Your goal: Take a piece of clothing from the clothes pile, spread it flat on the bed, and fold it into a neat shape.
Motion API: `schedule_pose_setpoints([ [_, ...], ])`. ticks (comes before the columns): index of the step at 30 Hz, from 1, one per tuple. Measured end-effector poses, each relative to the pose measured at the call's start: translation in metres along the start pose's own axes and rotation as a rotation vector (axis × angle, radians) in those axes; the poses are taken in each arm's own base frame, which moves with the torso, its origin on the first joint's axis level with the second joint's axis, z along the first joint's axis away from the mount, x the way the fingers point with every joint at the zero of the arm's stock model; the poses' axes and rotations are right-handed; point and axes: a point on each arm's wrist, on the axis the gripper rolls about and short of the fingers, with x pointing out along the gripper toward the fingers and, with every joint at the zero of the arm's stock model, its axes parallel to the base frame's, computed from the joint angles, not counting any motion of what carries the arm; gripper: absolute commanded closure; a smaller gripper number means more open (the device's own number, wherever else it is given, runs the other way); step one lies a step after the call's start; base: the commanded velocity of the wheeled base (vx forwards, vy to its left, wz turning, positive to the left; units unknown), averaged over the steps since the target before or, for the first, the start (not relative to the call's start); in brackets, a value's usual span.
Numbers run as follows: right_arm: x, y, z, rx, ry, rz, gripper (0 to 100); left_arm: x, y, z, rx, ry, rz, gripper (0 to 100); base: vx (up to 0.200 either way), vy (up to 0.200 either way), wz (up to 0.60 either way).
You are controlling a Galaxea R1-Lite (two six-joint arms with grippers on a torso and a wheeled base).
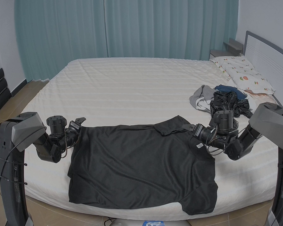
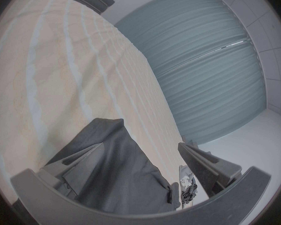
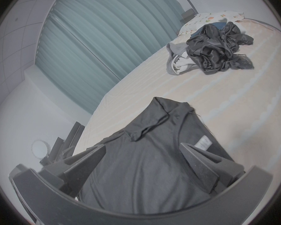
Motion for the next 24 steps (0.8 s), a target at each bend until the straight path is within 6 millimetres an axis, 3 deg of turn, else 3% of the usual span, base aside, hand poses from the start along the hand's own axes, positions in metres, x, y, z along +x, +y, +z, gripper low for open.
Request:
schedule_pose_setpoints([
  [9,0.057,0.004,-0.005,0.053,0.033,-0.075,0,-0.009,-0.003,0.002,-0.030,0.031,-0.011,0,0.000,0.000,0.00],
  [19,0.095,-0.002,0.000,0.064,-0.002,-0.120,0,-0.010,-0.004,0.002,-0.032,0.035,-0.012,0,0.000,0.000,0.00],
  [20,0.098,-0.002,0.001,0.065,-0.009,-0.122,100,-0.010,-0.004,0.002,-0.032,0.034,-0.012,0,0.000,0.000,0.00],
  [24,0.110,-0.002,0.010,0.066,-0.054,-0.120,100,-0.011,-0.004,0.002,-0.030,0.034,-0.012,0,0.000,0.000,0.00],
])
